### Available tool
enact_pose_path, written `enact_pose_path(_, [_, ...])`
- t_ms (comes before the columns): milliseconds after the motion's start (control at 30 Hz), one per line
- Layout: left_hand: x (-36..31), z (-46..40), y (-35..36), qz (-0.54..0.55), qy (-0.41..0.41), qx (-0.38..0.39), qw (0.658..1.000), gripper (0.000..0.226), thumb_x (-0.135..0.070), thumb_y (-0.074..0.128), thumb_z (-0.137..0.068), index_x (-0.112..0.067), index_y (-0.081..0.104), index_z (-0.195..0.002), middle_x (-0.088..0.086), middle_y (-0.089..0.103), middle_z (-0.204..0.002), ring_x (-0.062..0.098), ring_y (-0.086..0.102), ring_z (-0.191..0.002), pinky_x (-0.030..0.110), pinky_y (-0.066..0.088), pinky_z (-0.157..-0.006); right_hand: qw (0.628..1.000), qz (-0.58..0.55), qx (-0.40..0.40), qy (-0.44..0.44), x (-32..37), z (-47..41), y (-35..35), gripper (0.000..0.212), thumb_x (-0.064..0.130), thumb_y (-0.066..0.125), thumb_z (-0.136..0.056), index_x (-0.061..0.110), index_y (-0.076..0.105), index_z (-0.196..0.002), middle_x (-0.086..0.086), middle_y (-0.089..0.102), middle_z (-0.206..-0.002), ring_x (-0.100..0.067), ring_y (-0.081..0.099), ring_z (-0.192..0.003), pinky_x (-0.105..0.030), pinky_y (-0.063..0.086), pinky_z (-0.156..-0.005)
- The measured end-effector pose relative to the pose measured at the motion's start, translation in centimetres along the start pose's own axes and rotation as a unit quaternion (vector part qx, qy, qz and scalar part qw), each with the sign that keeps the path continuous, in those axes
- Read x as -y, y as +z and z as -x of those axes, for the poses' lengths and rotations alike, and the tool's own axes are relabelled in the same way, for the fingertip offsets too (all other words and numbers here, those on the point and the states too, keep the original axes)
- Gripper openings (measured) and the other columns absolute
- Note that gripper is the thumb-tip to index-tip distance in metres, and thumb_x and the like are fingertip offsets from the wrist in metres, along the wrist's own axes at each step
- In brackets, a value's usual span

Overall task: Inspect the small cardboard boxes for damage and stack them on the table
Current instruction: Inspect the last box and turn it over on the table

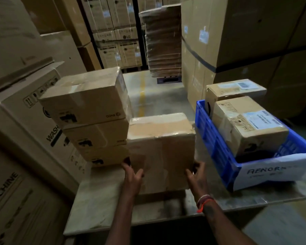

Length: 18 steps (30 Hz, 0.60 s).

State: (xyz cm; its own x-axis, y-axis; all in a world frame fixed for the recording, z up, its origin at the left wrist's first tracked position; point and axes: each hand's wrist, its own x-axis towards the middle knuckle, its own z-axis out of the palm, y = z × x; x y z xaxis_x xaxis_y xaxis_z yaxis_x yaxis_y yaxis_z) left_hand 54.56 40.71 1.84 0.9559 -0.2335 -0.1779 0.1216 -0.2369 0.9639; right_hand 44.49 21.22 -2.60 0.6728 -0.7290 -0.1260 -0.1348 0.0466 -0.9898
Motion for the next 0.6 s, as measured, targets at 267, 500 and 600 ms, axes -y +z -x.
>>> enact_pose_path(267, [3.8, -2.4, 2.4, -0.059, -0.048, -0.046, 0.996, 0.101, -0.015, 0.064, -0.090, -0.003, -0.009, -0.159, 0.009, 0.035, -0.154, 0.020, 0.036, -0.139, 0.019, 0.025, -0.103, 0.999, -0.004, 0.041, 0.021, -4.4, -4.3, -0.4, 0.046, -0.008, 0.060, -0.090, 0.025, 0.048, -0.119, -0.004, 0.066, -0.117, -0.019, 0.067, -0.109, -0.045, 0.059, -0.092])
enact_pose_path(500, [4.5, -3.8, 0.9, -0.047, 0.008, -0.021, 0.999, 0.080, -0.022, 0.064, -0.078, -0.018, 0.025, -0.149, 0.000, 0.037, -0.145, 0.027, 0.041, -0.139, 0.025, 0.032, -0.109, 0.999, -0.038, 0.025, 0.008, -5.6, -4.5, -0.8, 0.041, -0.009, 0.052, -0.095, 0.025, 0.057, -0.118, 0.002, 0.069, -0.118, -0.017, 0.064, -0.116, -0.050, 0.054, -0.100])
enact_pose_path(600, [2.9, -5.4, -1.2, 0.032, 0.031, -0.046, 0.998, 0.054, 0.011, 0.043, -0.097, -0.018, 0.038, -0.143, 0.012, 0.047, -0.146, 0.032, 0.048, -0.134, 0.022, 0.049, -0.093, 0.997, -0.073, -0.017, -0.009, -1.8, -5.2, -1.1, 0.039, 0.000, 0.045, -0.103, 0.030, 0.056, -0.125, 0.010, 0.062, -0.126, -0.022, 0.056, -0.129, -0.031, 0.048, -0.101])
